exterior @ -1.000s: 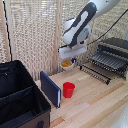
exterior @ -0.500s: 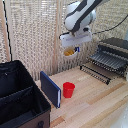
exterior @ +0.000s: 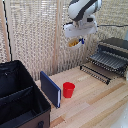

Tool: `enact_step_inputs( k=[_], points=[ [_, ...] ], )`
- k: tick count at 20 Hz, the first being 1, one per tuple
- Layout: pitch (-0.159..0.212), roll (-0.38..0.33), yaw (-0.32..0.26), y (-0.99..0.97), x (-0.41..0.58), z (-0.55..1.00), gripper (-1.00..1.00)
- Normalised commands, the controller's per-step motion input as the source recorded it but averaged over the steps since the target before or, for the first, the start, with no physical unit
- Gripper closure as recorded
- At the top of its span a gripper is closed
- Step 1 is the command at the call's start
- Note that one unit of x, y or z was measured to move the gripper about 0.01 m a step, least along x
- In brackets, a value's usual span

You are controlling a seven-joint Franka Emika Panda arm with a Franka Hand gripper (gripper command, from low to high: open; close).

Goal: Gently stretch your hand towards the oven tray's handle, obtaining a firm grip, and draw it cautiously out of the oven. Transition your grip to the hot dog bowl, gingerly seizing the edge, and elevate it from the surface. Hover the bowl over the tray, delicately lower it, and temper your grip, establishing the bowl's equilibrium.

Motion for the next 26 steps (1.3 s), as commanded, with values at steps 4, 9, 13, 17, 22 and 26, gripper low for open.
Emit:
enact_step_inputs(
  k=[4,9,13,17,22,26],
  points=[
    [-0.155,0.025,-0.168,-0.56,0.188,0.35,1.00],
    [-0.122,0.031,-0.131,-0.74,0.099,0.36,1.00],
    [-0.004,0.025,-0.125,-0.82,-0.087,0.27,1.00],
    [0.053,0.019,-0.153,-0.76,-0.274,0.13,1.00],
    [0.068,0.017,-0.178,-0.67,-0.333,0.00,1.00],
    [0.042,0.011,-0.222,-0.60,-0.121,-0.03,1.00]
  ],
)
